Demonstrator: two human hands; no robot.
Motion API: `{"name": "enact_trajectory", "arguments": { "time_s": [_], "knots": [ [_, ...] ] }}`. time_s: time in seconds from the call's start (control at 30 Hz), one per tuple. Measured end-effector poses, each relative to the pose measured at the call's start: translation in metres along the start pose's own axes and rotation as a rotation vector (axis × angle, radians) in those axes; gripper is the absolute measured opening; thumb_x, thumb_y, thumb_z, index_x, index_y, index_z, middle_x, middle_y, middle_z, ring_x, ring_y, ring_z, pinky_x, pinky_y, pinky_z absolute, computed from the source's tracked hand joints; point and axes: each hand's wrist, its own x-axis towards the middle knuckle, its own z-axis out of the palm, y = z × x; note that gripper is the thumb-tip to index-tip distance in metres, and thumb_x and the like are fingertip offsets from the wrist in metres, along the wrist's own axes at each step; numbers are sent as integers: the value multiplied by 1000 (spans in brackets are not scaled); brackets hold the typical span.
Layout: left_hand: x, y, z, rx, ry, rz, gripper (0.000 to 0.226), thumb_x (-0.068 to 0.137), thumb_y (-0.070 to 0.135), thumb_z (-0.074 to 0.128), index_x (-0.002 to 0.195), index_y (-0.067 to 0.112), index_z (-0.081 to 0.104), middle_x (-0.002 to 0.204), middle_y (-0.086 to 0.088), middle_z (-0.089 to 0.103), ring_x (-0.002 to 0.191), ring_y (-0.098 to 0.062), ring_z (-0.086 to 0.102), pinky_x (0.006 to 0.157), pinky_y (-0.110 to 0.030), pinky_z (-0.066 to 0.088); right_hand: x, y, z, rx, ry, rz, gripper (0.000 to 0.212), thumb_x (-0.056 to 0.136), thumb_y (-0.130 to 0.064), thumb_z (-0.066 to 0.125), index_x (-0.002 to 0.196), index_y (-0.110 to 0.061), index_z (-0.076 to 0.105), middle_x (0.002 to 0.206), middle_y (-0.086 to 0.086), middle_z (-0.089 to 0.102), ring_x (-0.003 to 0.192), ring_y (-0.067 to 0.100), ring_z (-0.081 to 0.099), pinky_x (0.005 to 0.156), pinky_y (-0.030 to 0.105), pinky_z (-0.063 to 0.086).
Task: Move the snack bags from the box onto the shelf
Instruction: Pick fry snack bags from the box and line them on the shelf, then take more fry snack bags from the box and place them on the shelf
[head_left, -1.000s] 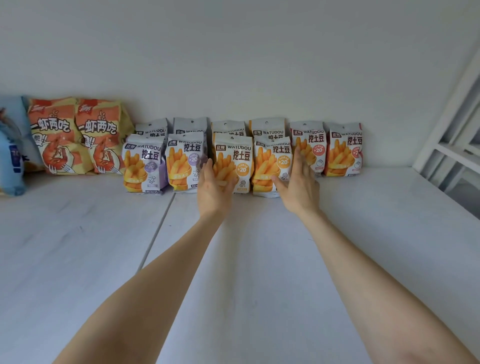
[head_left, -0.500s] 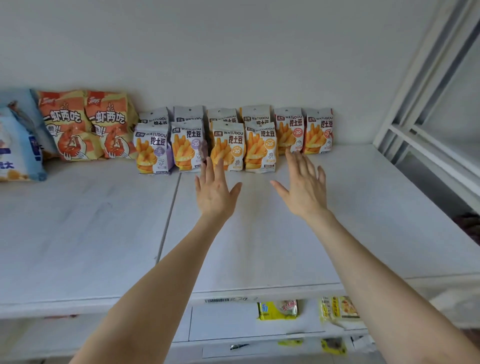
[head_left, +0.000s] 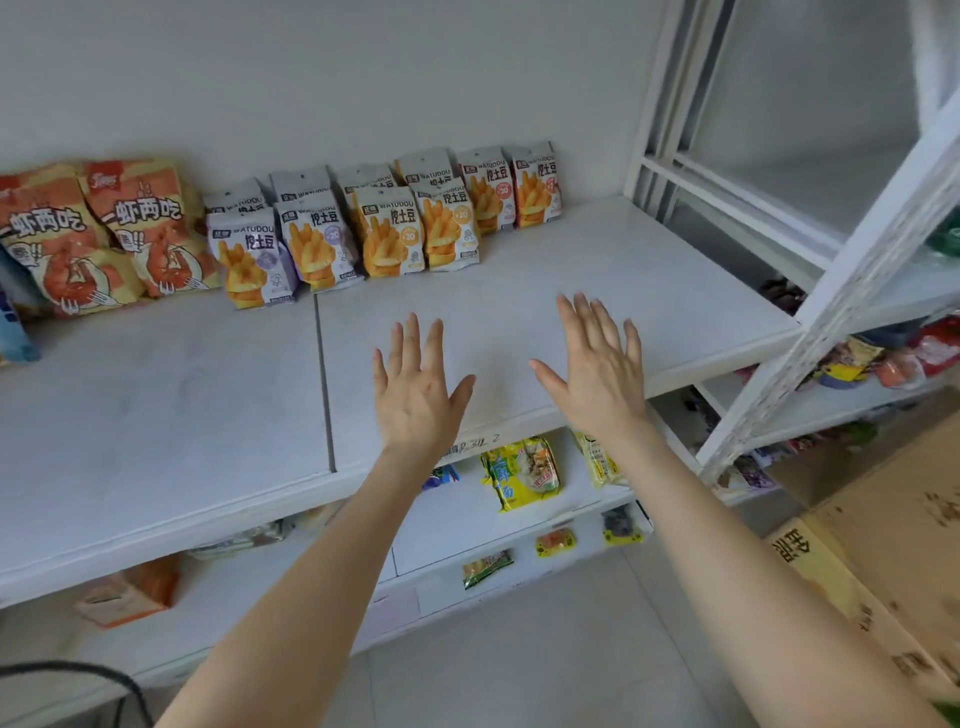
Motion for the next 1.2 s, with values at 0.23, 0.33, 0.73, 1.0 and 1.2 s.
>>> {"name": "enact_trajectory", "arguments": {
  "time_s": [0.23,0.33,0.73,1.0,1.2],
  "knots": [
    [-74,48,-2,-39,-15,186,73,97,55,40,156,19,16,164,-10,7,151,-27,1,121,-46,0,-103,15,-43,-74,19,100,77,93,-61,40,154,-18,19,158,9,27,147,25,22,116,54,19],
    [-106,67,0,-81,-29,284,71,97,52,44,154,17,22,163,-12,12,151,-28,5,120,-48,2,-152,20,-59,-95,33,167,77,93,-62,40,153,-17,22,157,8,29,147,24,23,116,53,18],
    [-250,128,13,-194,-182,820,68,93,49,53,148,12,39,155,-16,34,146,-32,28,117,-53,20,-373,13,-116,-267,3,702,76,93,-65,31,154,-23,18,160,1,23,147,21,21,116,46,15],
    [-367,168,13,-291,-339,1133,69,88,50,36,137,5,51,145,-23,46,136,-38,43,108,-55,36,-528,-19,-162,-333,23,1071,75,91,-61,32,150,-15,32,151,11,40,138,30,38,108,50,26],
    [-458,193,21,-283,-471,1310,69,96,45,51,151,10,32,157,-18,29,147,-33,24,118,-47,20,-633,-43,-174,-300,-13,1297,78,90,-63,25,152,-16,27,154,9,36,141,28,34,109,51,30]
  ]
}}
